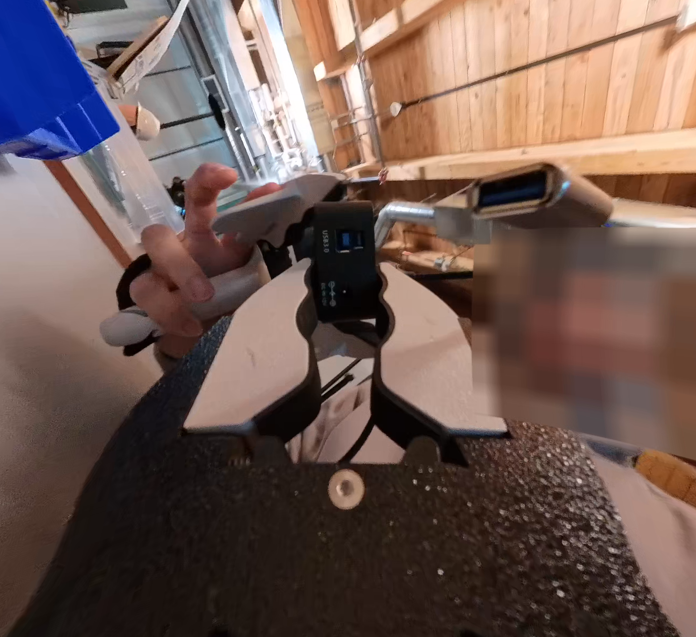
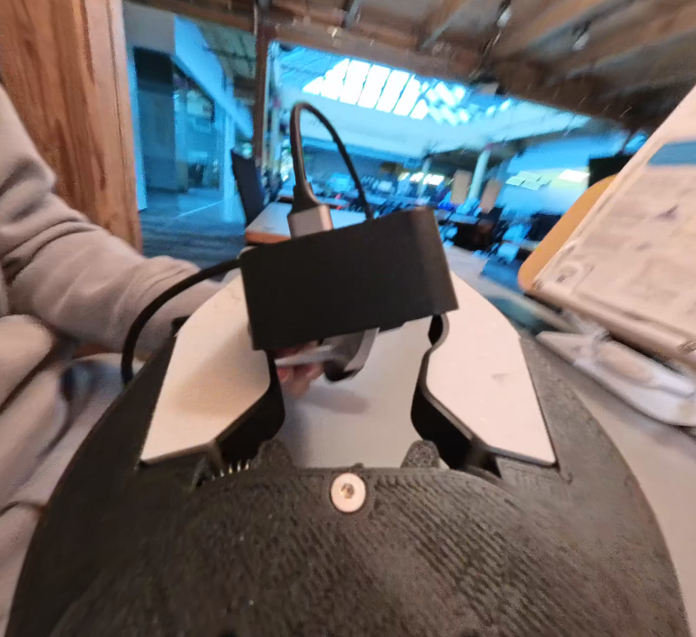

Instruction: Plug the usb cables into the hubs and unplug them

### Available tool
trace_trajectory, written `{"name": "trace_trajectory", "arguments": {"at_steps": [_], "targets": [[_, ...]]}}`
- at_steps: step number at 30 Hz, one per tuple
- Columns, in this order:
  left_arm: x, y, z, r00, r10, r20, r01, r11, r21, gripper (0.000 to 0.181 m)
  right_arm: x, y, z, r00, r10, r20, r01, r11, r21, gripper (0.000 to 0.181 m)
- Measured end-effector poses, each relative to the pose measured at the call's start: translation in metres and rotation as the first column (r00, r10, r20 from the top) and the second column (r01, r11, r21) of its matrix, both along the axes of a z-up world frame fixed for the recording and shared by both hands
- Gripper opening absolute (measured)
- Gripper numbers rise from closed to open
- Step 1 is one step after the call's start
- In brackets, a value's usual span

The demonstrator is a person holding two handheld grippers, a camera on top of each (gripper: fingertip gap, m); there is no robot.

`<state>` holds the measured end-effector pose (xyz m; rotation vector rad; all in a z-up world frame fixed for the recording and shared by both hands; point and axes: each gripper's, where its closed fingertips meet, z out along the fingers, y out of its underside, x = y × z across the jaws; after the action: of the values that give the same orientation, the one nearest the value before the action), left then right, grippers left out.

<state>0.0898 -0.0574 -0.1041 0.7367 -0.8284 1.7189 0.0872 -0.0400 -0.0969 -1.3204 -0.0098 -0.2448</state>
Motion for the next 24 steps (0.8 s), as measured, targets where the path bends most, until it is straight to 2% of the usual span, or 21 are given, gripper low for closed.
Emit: {"name": "trace_trajectory", "arguments": {"at_steps": [2,5,8,11,13,14,16,18,20,22,24], "targets": [[0.001,-0.003,0.001,0.998,-0.004,-0.056,0.002,0.999,-0.045,0.029,0.005,-0.006,0.011,0.993,-0.089,0.073,0.084,0.995,0.061,0.08],[0.0,-0.008,-0.001,0.995,-0.017,-0.102,0.008,0.996,-0.087,0.03,0.007,-0.014,0.015,0.984,-0.135,0.115,0.128,0.989,0.073,0.074],[0.004,-0.01,-0.004,0.994,-0.001,-0.108,-0.011,0.995,-0.102,0.028,0.013,-0.015,0.01,0.987,-0.144,0.072,0.145,0.989,-0.015,0.073],[0.015,-0.004,-0.014,0.989,0.144,0.029,-0.145,0.989,0.038,0.038,0.016,-0.016,0.009,0.981,-0.186,0.063,0.192,0.972,-0.132,0.072],[0.02,0.01,-0.016,0.961,0.217,0.172,-0.242,0.96,0.143,0.048,0.027,-0.031,0.012,0.95,-0.298,0.09,0.311,0.922,-0.232,0.071],[0.018,0.016,-0.016,0.937,0.232,0.263,-0.288,0.937,0.196,0.047,0.034,-0.044,0.013,0.929,-0.36,0.09,0.37,0.882,-0.291,0.072],[0.008,0.023,-0.022,0.864,0.2,0.463,-0.375,0.868,0.325,0.047,0.059,-0.083,0.022,0.829,-0.551,0.097,0.546,0.757,-0.359,0.071],[-0.005,0.026,-0.032,0.77,0.102,0.63,-0.448,0.789,0.42,0.048,0.086,-0.125,0.036,0.715,-0.695,0.076,0.656,0.629,-0.417,0.072],[-0.016,0.026,-0.044,0.699,-0.012,0.715,-0.485,0.726,0.487,0.049,0.122,-0.174,0.061,0.518,-0.852,0.072,0.797,0.45,-0.403,0.071],[-0.023,0.026,-0.053,0.674,-0.086,0.734,-0.485,0.698,0.527,0.055,0.152,-0.198,0.064,0.46,-0.888,-0.032,0.776,0.419,-0.472,0.072],[-0.025,0.026,-0.056,0.674,-0.092,0.733,-0.477,0.703,0.527,0.055,0.186,-0.217,0.06,0.379,-0.922,-0.077,0.792,0.366,-0.488,0.072]]}}
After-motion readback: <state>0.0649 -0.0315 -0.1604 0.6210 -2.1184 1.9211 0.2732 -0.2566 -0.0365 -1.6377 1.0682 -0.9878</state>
